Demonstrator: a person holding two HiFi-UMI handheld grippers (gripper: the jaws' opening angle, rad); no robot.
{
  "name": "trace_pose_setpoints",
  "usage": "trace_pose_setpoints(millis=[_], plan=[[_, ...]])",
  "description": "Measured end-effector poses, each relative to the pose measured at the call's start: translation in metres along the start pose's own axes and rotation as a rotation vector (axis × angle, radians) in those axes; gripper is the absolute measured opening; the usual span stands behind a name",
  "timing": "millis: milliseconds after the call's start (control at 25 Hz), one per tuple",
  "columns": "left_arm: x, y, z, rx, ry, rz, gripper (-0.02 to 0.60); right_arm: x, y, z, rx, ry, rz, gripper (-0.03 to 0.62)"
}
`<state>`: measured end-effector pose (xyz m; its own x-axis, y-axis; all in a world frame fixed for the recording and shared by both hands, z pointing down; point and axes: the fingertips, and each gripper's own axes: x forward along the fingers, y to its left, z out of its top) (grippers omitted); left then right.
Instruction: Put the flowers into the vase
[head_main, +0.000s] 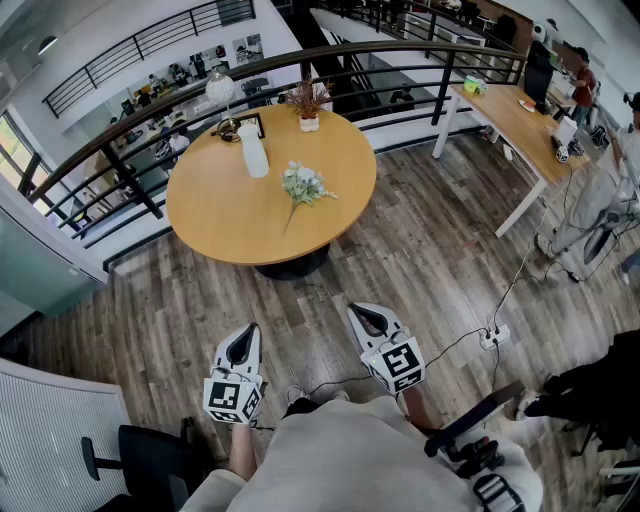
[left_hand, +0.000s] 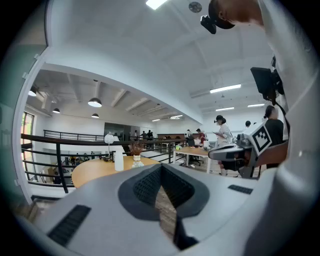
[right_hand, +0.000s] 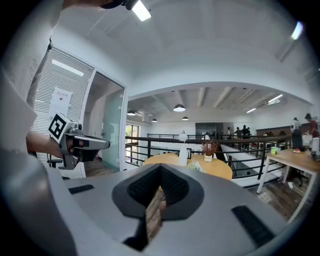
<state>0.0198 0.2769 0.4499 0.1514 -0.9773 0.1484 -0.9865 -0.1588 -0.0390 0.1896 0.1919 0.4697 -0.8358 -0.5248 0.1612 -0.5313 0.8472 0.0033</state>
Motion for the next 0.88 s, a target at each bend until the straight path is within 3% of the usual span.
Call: trace_pose_setpoints(millis=[600, 880], plan=[[-0.004, 0.004, 0.010, 0.039, -0.034, 0.042, 0.006, 0.002, 0.008, 0.002, -0.017, -0.011, 0.032, 0.008], [-0.002, 0.002, 0.004, 0.024, -0.014, 0.053, 0.006, -0.003, 0.005, 0.004, 0.052, -0.050, 0.054, 0.008]])
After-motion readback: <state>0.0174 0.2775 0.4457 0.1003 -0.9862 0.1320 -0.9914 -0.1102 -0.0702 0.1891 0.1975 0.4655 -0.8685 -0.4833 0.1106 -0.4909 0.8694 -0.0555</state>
